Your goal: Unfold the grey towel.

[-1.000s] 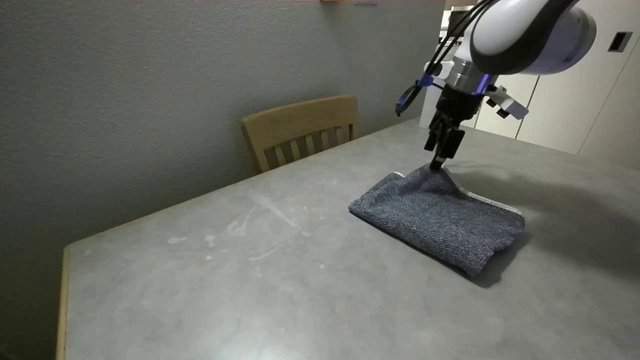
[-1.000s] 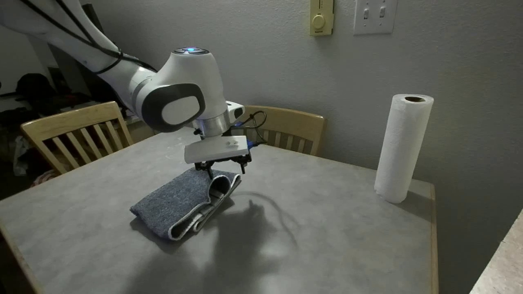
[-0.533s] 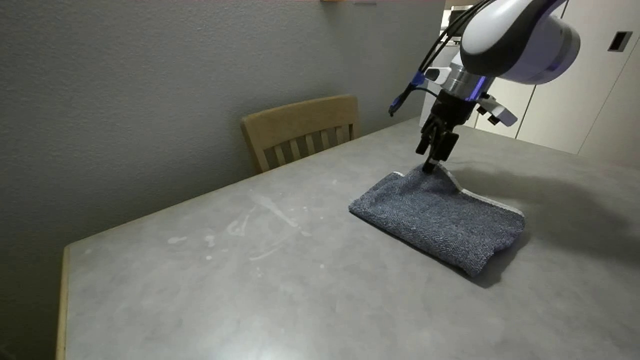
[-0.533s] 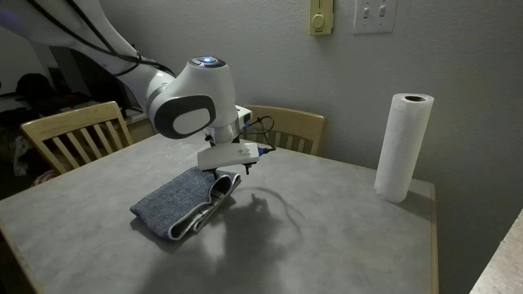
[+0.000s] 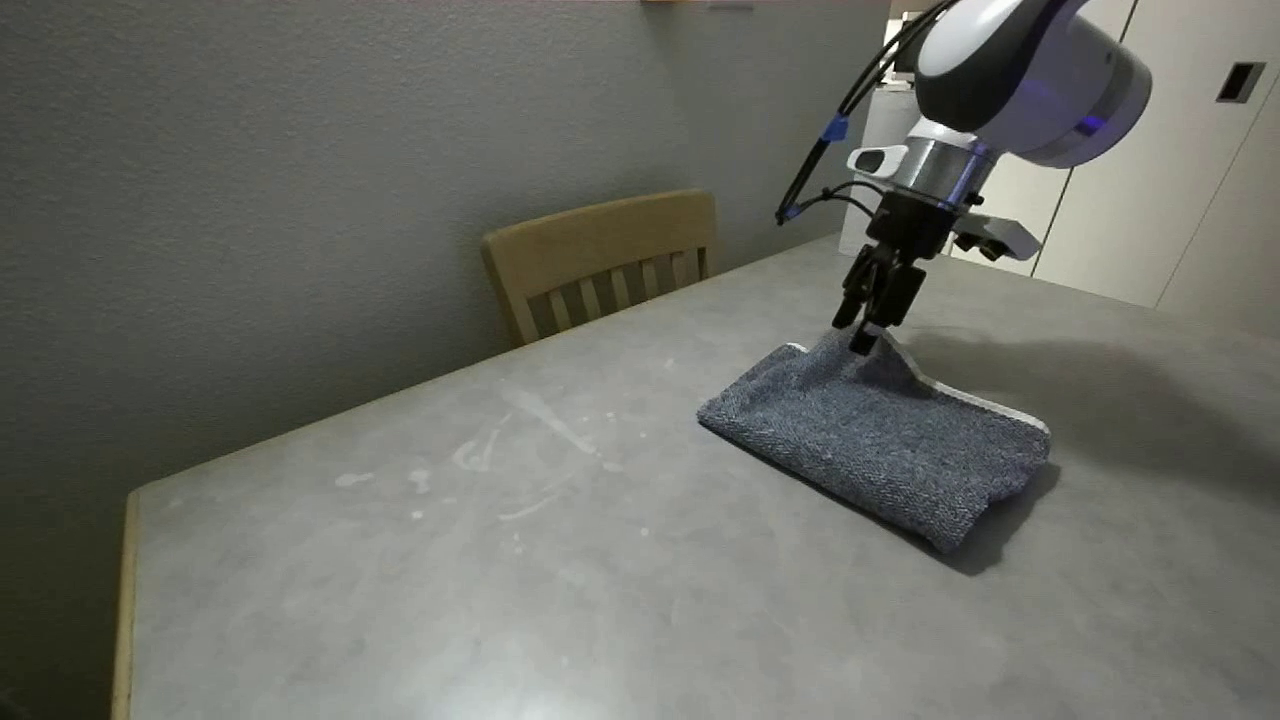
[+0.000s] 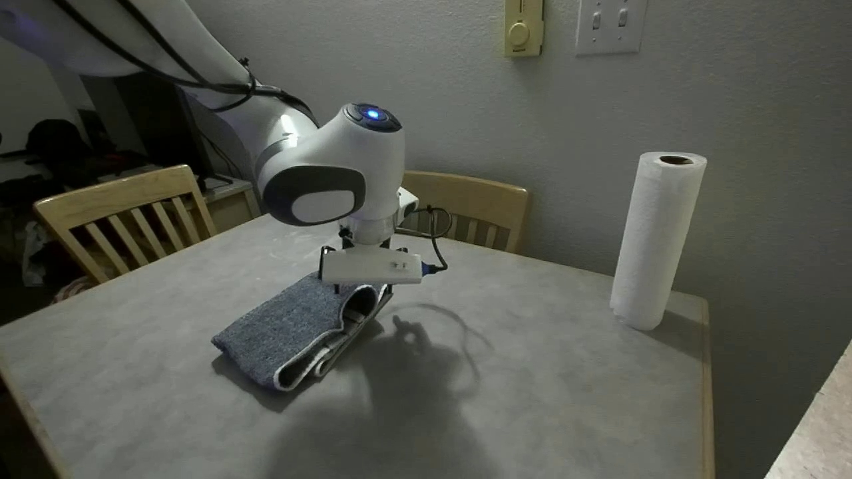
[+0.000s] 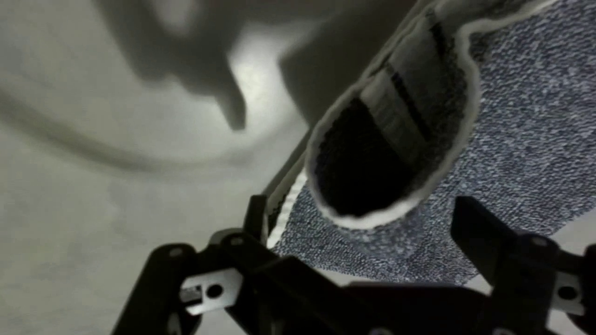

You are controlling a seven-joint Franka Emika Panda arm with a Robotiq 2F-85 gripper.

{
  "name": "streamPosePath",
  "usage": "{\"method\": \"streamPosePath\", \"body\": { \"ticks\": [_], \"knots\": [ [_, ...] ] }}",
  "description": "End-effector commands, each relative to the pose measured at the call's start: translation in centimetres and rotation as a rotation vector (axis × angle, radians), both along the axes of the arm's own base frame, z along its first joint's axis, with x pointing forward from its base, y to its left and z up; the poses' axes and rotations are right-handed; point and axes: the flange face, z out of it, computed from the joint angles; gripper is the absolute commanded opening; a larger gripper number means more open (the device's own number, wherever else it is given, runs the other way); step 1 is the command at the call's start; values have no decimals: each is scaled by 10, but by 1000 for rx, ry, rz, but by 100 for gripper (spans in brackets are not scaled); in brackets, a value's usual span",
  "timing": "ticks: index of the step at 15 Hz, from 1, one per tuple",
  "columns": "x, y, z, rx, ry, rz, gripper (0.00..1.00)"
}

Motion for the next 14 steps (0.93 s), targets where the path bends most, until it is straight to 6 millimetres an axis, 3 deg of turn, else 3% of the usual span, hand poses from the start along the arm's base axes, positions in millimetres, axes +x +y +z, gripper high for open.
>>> {"method": "streamPosePath", "body": {
  "ticks": [1,14],
  "knots": [
    [-10,-6,15,61,108,-17,100],
    [-5,-7,15,63,151,-22,100]
  ]
}}
